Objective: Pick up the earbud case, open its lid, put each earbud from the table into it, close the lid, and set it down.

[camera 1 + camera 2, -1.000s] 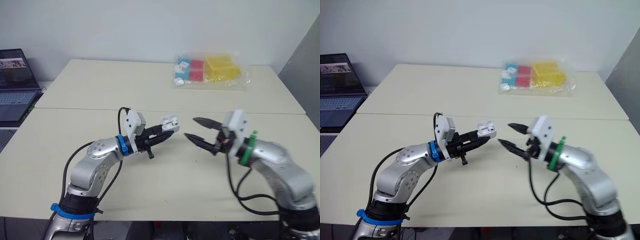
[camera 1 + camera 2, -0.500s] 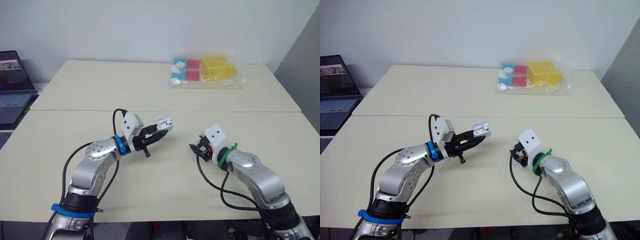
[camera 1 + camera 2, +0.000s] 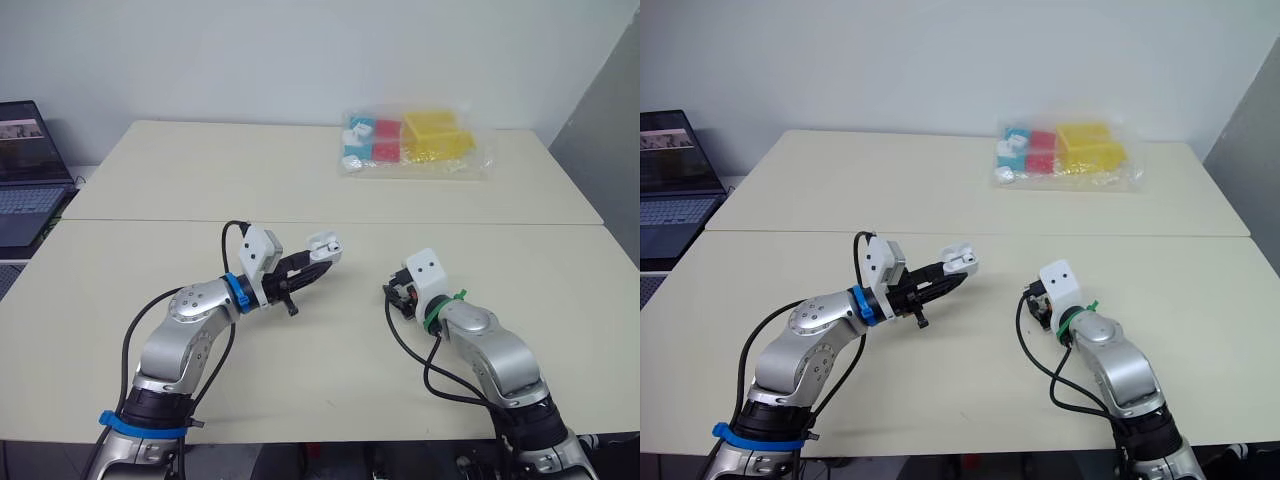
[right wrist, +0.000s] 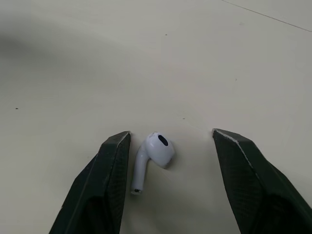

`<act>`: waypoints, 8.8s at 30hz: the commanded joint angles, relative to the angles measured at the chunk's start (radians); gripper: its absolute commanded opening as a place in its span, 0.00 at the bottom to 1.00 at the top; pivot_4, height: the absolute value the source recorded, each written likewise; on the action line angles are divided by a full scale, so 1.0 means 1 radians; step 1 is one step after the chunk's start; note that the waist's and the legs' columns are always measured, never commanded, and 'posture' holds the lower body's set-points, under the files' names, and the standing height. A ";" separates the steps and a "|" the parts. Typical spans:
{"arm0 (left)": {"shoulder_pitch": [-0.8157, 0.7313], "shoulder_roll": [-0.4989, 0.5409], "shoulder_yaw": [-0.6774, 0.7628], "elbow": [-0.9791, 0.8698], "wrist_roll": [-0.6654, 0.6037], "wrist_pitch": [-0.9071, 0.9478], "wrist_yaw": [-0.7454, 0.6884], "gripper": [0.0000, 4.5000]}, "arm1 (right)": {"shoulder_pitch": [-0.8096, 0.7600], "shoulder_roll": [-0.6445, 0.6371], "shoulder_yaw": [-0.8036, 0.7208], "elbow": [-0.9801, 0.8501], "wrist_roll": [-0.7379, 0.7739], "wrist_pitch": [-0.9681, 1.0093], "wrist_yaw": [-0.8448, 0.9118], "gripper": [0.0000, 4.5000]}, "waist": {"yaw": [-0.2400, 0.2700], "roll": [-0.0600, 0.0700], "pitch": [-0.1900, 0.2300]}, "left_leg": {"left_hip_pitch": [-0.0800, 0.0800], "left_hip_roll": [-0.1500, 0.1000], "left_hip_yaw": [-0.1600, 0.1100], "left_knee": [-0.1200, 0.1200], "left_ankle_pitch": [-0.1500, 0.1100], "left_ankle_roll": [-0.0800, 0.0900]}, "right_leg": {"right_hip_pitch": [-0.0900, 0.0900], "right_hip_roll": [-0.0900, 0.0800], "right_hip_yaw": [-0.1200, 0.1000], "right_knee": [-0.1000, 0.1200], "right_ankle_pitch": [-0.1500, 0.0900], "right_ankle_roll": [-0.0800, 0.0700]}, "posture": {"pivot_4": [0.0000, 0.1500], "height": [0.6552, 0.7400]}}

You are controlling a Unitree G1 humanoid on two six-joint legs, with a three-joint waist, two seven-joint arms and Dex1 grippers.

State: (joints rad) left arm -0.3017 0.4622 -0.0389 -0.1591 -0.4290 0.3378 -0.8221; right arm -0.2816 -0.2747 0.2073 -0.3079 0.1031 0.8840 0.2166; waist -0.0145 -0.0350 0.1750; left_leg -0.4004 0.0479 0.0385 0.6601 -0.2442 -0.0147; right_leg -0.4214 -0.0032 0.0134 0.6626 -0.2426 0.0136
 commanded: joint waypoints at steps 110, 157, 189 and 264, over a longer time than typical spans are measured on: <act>-0.012 -0.080 -0.021 -0.128 -0.058 0.045 0.035 0.18 | -0.277 -0.294 -0.277 -0.300 0.360 0.131 0.758 0.10 | 0.009 0.000 0.002 | 0.000 0.000 -0.003 0.001 0.000 0.000 | 0.000 0.002 -0.001 0.001 0.000 -0.001 | 1.00 1.00; -0.075 -0.089 -0.016 -0.124 -0.099 0.119 0.026 0.18 | -0.059 0.030 -0.035 -0.151 0.251 -0.396 0.331 0.10 | 0.006 0.001 0.002 | 0.000 0.000 -0.002 0.000 0.000 0.000 | 0.000 0.001 0.000 0.000 0.000 0.000 | 1.00 1.00; -0.039 -0.045 -0.062 -0.065 -0.022 -0.003 -0.061 0.18 | -0.313 -0.318 -0.255 -0.284 0.541 -0.021 0.391 0.47 | 0.007 0.001 0.002 | 0.000 0.000 -0.001 0.000 0.000 0.000 | 0.000 0.000 0.000 0.000 0.000 -0.001 | 1.00 1.00; -0.308 -0.150 -0.029 0.377 -0.223 0.814 0.108 0.34 | 0.066 -0.637 -0.150 -0.321 0.204 -0.286 0.719 0.00 | 0.005 0.001 0.003 | -0.001 -0.002 -0.004 0.000 0.000 0.001 | 0.000 0.001 -0.001 0.000 -0.002 0.000 | 1.00 1.00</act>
State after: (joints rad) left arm -0.6008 0.3028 -0.0780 0.2026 -0.6684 1.1537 -0.7206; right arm -0.2098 -0.9012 0.0853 -0.5948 0.3043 0.5991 0.9444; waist -0.0092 -0.0343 0.1780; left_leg -0.4008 0.0459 0.0346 0.6603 -0.2446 -0.0141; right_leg -0.4209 -0.0023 0.0119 0.6626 -0.2441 0.0133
